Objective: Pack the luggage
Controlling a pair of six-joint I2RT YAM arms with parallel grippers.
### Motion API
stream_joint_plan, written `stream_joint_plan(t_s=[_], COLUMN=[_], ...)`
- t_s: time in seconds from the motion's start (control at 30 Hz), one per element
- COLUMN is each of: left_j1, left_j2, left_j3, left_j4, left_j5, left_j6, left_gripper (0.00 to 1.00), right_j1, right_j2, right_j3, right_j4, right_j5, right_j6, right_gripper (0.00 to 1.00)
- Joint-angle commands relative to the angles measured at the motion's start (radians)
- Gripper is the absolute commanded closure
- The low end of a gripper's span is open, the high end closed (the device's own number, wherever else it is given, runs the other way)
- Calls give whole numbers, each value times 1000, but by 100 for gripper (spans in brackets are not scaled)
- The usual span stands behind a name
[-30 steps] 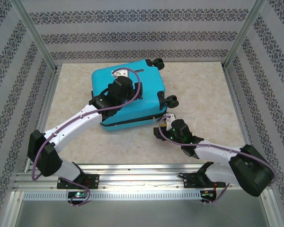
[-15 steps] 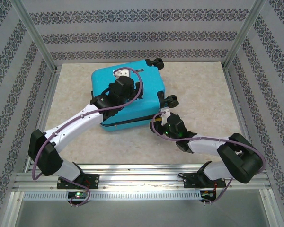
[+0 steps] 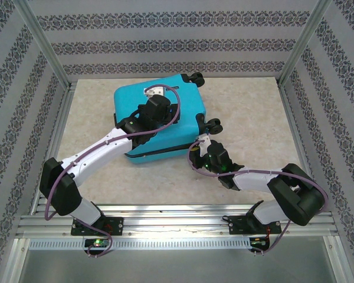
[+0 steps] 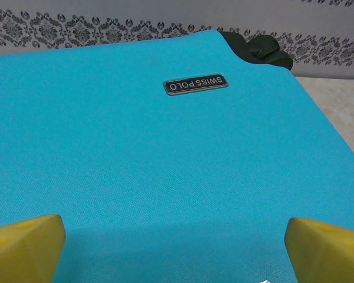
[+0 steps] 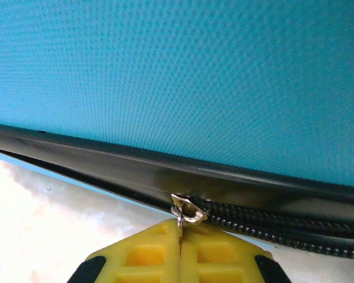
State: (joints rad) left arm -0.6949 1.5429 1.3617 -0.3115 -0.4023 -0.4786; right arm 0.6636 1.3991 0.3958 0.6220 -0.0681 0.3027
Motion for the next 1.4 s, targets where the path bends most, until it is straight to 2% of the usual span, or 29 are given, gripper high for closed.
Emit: stream_joint_plan(t_s=[0.0,0.2,0.4,0.97,1.37], left_j1=[-17,-10,29,57,66], left_j2=[8,7,-20,-13,1], left_j3=[17,-6,-74,-91,-99], left_j4=[-29,-23,19,8,9], left_j5=[-33,-57,-27,-27,-18], left_j6=[-3,-14,-49,-52,-54], left_gripper=[4,4,3,4,4], right_j1=[-2,-28,-51,-143,-220], right_j2=[-30,-54,-69,-86,-70], right_j3=[0,-7,-15,-25,-11], right_j4=[17,-9,-28,-72,-45], right_j5=[-13,-22,-41,-27,-244], right_j6=[-34,-39,-39,16,3], right_gripper=[100,100,100,100,100])
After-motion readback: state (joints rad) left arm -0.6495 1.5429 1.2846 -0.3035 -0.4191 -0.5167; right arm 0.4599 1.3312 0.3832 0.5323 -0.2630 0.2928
